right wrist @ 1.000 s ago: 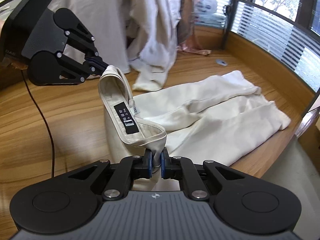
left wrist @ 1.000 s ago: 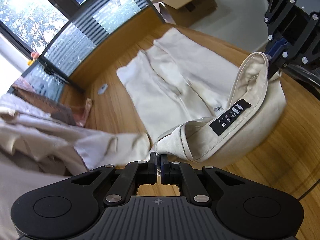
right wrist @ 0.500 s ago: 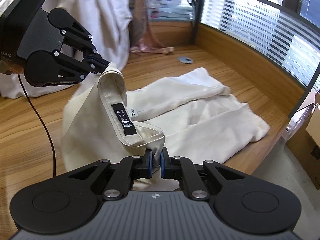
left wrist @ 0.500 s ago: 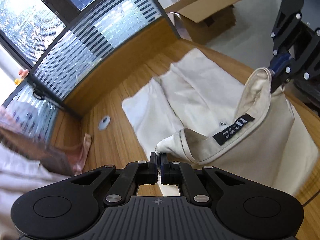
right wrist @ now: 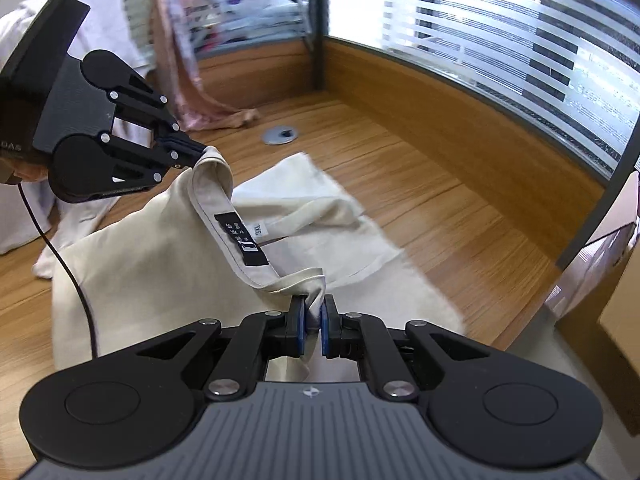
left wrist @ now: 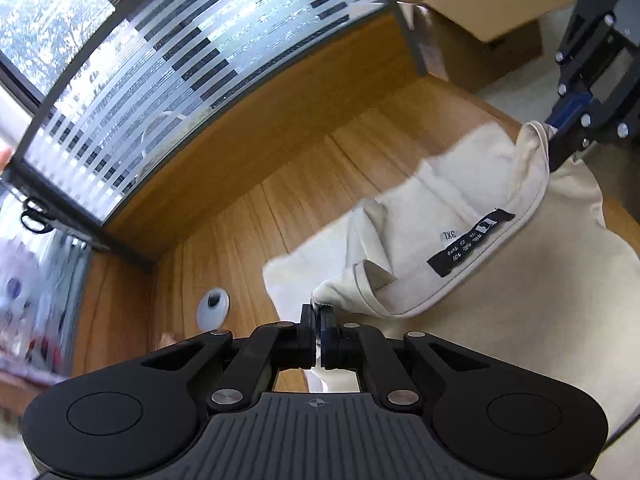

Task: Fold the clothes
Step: 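Pinch the collar with both grippers and fold it over onto the hem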

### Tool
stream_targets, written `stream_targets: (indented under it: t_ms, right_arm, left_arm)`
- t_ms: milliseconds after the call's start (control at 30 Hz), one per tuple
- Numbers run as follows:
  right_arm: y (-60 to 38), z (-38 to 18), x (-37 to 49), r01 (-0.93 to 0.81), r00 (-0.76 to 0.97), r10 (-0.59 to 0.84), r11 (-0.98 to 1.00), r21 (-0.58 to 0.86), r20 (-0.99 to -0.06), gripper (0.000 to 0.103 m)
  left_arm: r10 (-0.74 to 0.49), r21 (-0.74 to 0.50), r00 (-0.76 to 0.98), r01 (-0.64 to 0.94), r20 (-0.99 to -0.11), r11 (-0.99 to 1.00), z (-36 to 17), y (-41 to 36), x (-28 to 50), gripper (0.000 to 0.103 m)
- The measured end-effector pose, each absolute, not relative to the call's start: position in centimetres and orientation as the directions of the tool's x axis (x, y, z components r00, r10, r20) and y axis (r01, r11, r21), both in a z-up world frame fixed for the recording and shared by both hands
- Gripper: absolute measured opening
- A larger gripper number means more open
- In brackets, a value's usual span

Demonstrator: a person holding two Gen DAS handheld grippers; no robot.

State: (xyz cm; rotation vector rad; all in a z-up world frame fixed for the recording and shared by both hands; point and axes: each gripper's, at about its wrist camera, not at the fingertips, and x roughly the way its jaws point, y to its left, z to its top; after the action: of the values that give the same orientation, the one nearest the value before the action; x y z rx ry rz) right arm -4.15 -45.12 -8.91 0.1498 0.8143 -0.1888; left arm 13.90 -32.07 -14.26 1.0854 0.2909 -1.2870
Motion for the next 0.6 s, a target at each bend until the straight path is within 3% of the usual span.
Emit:
stream_targets:
  t_ms: [467, 600]
  right_arm:
    - [-53.9, -13.4, -0.5, 0.305, 0.627, -0.040, 0.931, 0.199, -0.778, 0.009]
    - [-54.5, -14.6, -0.2, 0.333, 0.610, -0.034, 0.917, 0.218, -0.791, 0.015]
  left_arm:
    - [-0.533, 0.386, 0.261, 0.912, -0.805, -0.136, -19.3, -39.2, 17.2, 0.005]
    - [-0.507, 0.326, 0.227, 0.938, -0.831, -0.114, -19.8, -40.2, 18.3, 0.010]
